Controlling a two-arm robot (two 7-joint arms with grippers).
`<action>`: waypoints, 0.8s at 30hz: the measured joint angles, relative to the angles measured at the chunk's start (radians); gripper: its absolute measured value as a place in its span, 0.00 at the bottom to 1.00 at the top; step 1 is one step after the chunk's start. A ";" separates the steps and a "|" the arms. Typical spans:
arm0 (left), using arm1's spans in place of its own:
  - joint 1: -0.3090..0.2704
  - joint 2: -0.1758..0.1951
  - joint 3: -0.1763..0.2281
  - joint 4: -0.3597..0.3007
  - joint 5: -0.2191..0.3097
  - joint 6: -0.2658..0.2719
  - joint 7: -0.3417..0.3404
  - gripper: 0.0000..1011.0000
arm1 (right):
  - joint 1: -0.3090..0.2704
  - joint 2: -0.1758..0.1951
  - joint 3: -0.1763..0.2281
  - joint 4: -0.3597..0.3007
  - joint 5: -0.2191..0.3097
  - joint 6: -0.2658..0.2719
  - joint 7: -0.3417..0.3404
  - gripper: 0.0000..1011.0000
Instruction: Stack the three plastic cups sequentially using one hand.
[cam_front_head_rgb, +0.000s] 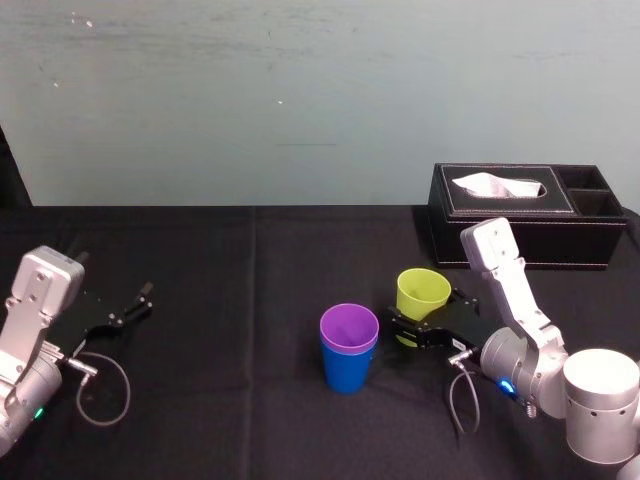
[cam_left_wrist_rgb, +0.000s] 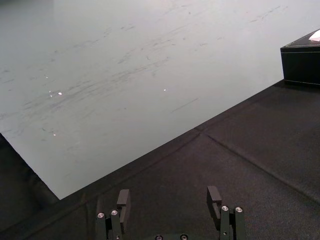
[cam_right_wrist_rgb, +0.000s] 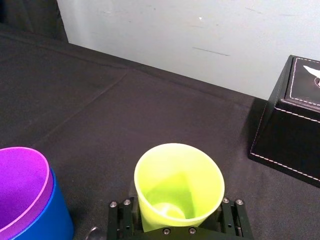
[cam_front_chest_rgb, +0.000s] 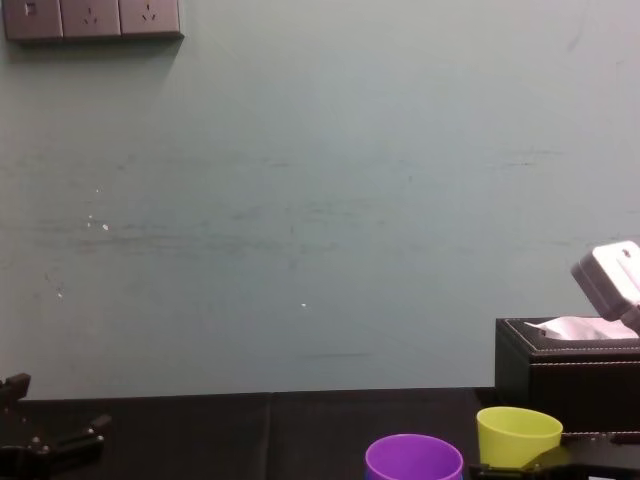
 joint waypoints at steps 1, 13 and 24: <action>0.000 0.000 0.000 0.000 0.000 0.000 0.000 0.99 | 0.000 0.000 0.000 0.000 0.000 0.000 0.000 0.83; 0.000 0.000 0.000 0.000 0.000 0.000 0.000 0.99 | -0.007 0.008 -0.002 -0.027 -0.005 -0.003 0.004 0.73; 0.000 0.000 0.000 0.000 0.000 0.000 0.000 0.99 | -0.017 0.039 -0.006 -0.152 -0.005 0.035 0.032 0.73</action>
